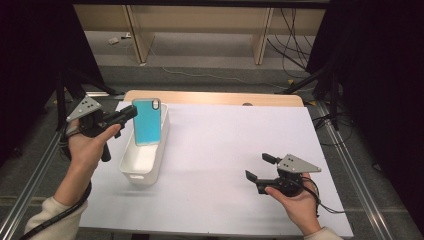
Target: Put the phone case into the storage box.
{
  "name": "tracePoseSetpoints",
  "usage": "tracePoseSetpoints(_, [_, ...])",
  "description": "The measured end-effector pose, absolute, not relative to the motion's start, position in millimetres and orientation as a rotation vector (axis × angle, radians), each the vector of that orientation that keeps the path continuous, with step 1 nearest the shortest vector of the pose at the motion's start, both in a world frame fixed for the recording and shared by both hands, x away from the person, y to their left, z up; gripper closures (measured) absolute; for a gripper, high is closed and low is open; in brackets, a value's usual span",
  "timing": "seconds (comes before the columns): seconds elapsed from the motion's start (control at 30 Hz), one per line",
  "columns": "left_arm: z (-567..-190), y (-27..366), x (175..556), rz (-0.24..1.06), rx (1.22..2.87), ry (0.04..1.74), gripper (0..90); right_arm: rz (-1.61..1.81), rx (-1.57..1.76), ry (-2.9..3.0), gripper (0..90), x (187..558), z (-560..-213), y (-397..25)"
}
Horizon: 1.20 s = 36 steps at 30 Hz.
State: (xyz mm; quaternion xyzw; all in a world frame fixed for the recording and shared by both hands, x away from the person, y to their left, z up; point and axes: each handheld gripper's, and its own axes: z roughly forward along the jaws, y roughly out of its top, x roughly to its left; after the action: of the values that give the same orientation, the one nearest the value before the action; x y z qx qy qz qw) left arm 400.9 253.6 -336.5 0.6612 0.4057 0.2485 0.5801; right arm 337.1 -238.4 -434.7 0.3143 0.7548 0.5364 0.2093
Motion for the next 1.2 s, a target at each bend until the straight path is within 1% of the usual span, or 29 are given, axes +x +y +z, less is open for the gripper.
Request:
tracePoseSetpoints(0.47, [-337, 255, 409, 0.587, 1.564, 0.908, 83.3, 1.505, 0.902, 2.117, 17.3, 336, -435, -237])
tracePoseSetpoints(1.2, [-341, 258, 423, 0.601, 1.572, 0.908, 83.2, 1.504, 0.871, 2.108, 17.7, 337, -435, -238])
